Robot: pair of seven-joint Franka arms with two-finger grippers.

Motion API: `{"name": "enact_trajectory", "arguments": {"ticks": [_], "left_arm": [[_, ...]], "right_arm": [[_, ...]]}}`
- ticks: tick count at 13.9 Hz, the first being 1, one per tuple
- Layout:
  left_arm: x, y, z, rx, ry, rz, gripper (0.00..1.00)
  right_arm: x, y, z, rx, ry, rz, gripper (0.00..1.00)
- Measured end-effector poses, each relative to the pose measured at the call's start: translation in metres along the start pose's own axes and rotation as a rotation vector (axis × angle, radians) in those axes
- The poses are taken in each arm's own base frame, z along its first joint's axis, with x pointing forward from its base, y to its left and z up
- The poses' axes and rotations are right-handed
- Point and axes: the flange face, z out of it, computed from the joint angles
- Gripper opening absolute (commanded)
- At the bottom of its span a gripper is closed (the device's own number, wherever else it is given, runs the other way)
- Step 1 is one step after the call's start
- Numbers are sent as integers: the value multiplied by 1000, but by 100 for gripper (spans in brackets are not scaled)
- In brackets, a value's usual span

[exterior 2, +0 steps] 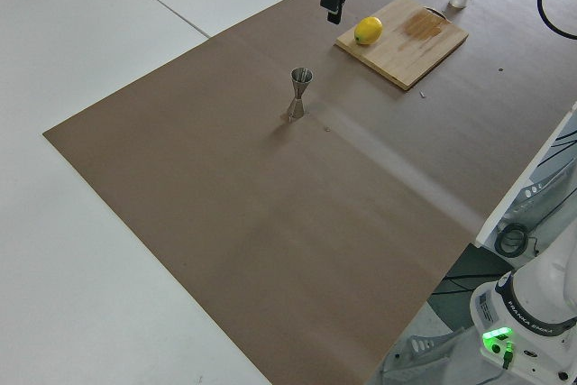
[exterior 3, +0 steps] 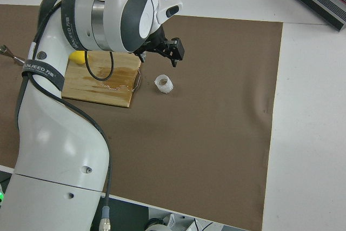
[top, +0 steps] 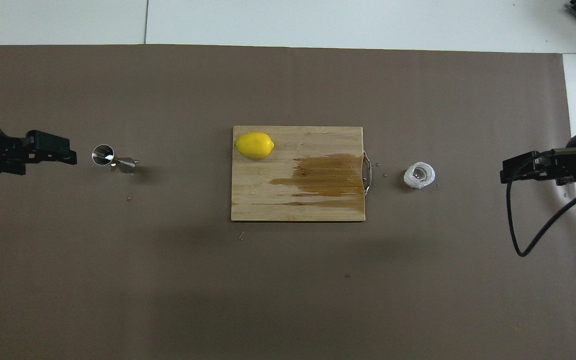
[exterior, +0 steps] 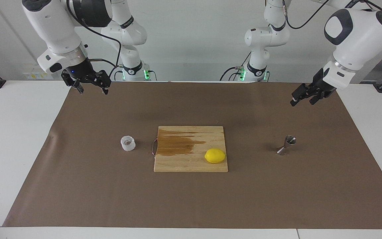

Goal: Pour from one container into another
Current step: 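Open the left gripper and reach toward the small metal cup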

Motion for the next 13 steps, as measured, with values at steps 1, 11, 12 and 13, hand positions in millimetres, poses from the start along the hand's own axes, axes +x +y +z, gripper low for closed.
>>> {"name": "enact_trajectory", "arguments": {"ticks": [1,11,12,13], "left_arm": [[8,-12,15,-27,-58,-67,100],[72,-60,85,-273,-354,-541,100],[78,-62,91,-281,-398,-587,100],[83,-64,97,-289,-444,-628,100]], "right_arm": [[0,0,0,0,0,0,100],[0,0,0,0,0,0,100],[0,0,0,0,0,0,100],[0,0,0,0,0,0,100]]}}
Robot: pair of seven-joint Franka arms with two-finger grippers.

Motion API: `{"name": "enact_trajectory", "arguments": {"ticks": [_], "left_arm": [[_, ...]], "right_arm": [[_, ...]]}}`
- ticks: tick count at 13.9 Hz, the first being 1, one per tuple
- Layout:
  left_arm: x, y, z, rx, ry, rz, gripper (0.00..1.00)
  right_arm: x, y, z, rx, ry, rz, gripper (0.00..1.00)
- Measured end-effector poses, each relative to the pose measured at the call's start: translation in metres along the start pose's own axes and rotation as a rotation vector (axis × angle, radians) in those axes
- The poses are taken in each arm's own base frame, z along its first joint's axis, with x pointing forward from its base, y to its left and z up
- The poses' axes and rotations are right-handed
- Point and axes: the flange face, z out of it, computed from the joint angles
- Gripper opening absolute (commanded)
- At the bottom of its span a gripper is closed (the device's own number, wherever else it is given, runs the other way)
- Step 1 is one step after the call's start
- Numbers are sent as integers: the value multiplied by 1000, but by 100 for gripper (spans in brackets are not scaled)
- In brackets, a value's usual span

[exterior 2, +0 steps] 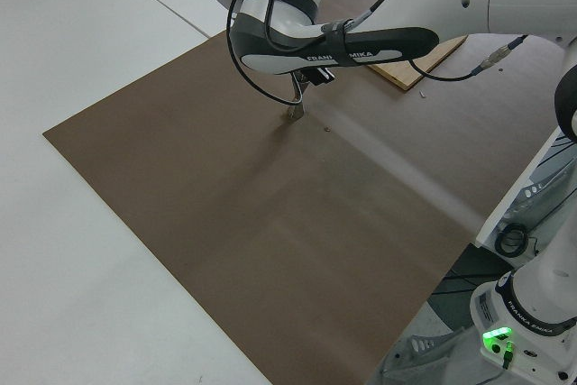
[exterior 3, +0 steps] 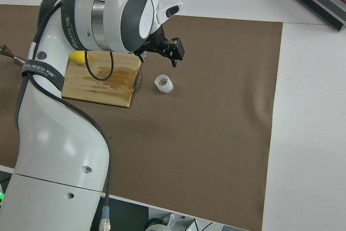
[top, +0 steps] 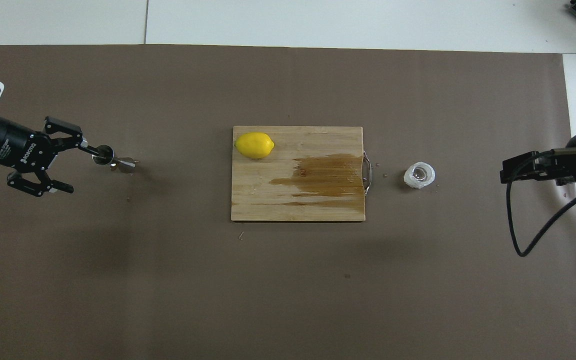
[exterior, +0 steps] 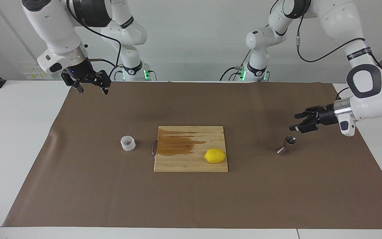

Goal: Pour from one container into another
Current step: 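Open the left gripper and reach toward the small metal cup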

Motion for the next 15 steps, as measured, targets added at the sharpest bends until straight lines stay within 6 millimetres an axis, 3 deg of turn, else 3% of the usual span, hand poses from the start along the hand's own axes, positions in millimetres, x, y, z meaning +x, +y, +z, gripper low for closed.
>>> {"name": "enact_trajectory", "arguments": {"ticks": [7,15], "left_arm": [[42,-13,16,-64,-265,-149,100],[69,-4,15,-113,-344,-195,100]], "right_arm": [[0,0,0,0,0,0,100],[0,0,0,0,0,0,100]]}}
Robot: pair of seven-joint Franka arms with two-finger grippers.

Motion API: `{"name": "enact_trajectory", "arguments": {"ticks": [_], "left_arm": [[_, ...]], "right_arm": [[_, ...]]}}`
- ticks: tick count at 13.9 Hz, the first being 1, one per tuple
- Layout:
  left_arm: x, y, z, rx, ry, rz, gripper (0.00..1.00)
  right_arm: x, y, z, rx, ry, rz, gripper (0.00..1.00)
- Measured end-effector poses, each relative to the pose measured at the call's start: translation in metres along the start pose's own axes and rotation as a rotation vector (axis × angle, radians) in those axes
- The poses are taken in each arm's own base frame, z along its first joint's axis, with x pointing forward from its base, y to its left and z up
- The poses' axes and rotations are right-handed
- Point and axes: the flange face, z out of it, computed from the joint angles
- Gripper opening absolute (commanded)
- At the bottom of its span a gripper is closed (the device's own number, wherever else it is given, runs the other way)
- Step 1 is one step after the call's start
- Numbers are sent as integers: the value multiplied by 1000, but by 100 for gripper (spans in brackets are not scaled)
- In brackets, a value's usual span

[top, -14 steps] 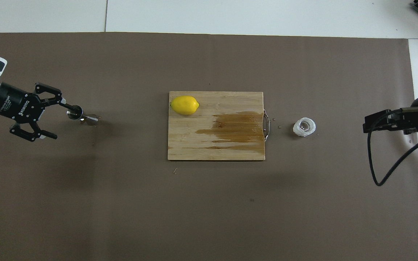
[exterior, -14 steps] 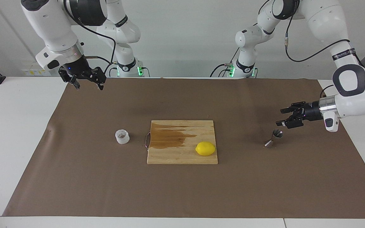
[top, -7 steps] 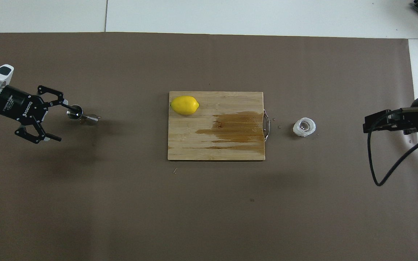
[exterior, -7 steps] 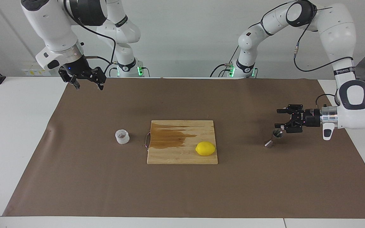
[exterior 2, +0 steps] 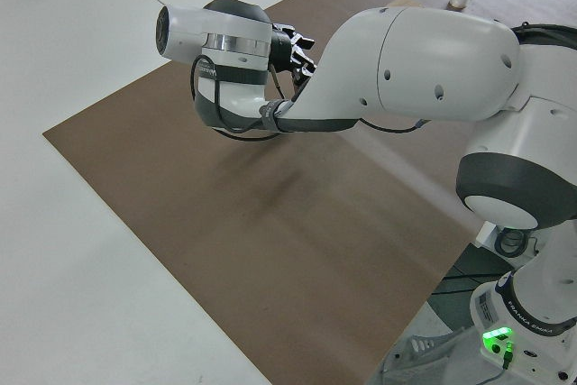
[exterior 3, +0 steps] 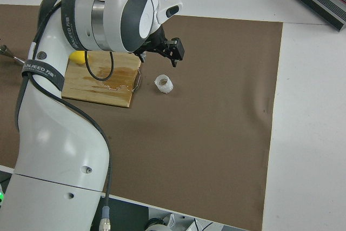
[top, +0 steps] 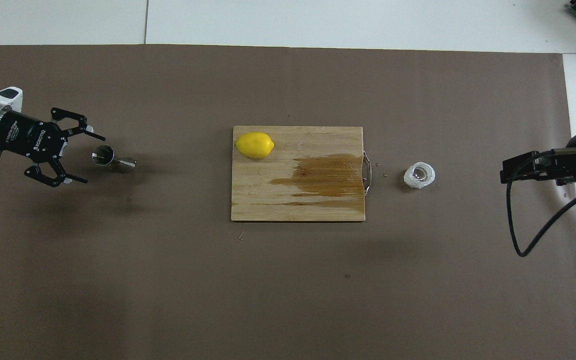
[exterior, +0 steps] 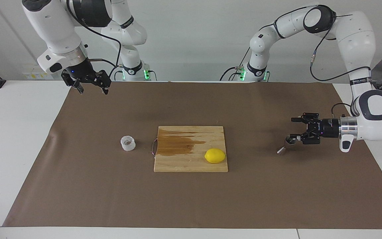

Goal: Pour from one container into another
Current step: 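Open the left gripper and reach toward the small metal cup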

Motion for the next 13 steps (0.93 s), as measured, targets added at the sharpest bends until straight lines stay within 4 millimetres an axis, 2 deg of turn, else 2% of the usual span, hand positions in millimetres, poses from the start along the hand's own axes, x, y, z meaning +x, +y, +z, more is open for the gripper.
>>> {"name": "enact_trajectory", "arguments": {"ticks": [7,13], "left_arm": [[50,-6,2,-27,-103,-78,100],[71,-12,6,-29,-155,-112,100]], "right_arm": [[0,0,0,0,0,0,100],[0,0,0,0,0,0,100]]}}
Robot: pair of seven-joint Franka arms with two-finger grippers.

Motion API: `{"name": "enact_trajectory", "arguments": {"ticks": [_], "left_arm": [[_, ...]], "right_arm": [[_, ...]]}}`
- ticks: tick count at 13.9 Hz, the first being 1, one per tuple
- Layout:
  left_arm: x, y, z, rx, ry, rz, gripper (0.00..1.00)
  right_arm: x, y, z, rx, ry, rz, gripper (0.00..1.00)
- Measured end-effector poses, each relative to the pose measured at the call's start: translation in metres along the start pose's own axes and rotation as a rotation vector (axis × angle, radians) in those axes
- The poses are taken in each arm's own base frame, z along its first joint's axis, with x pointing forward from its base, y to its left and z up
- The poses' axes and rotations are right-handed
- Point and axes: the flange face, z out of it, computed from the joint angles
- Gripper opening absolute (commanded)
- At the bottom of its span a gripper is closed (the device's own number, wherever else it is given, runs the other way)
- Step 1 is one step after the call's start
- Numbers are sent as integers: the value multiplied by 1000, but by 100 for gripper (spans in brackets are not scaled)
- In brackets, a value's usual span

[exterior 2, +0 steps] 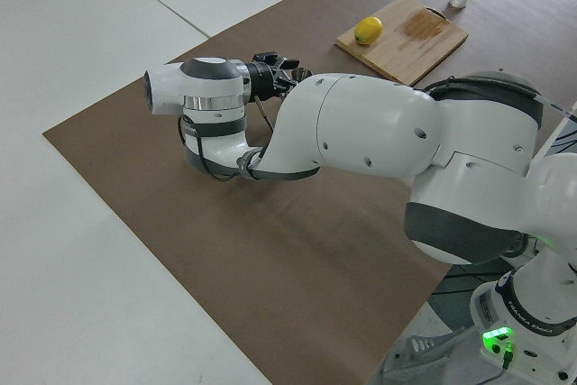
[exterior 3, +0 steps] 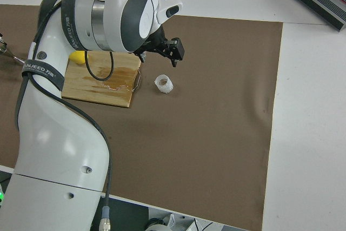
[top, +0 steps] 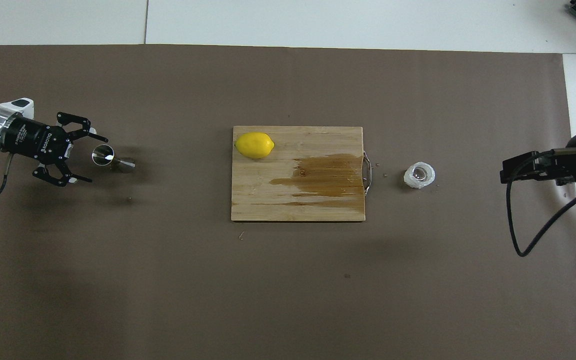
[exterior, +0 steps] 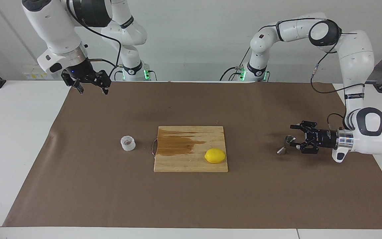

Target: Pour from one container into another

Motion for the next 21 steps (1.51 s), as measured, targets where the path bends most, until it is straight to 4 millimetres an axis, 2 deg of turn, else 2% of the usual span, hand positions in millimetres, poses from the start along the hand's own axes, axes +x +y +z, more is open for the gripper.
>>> {"name": "enact_trajectory", "arguments": {"ticks": [7,21], "left_arm": [[11,3,4,-36,-100,-48,100],[29,2,10,-37,-132,-65,100]], "right_arm": [[0,0,0,0,0,0,100],[0,0,0,0,0,0,100]]}}
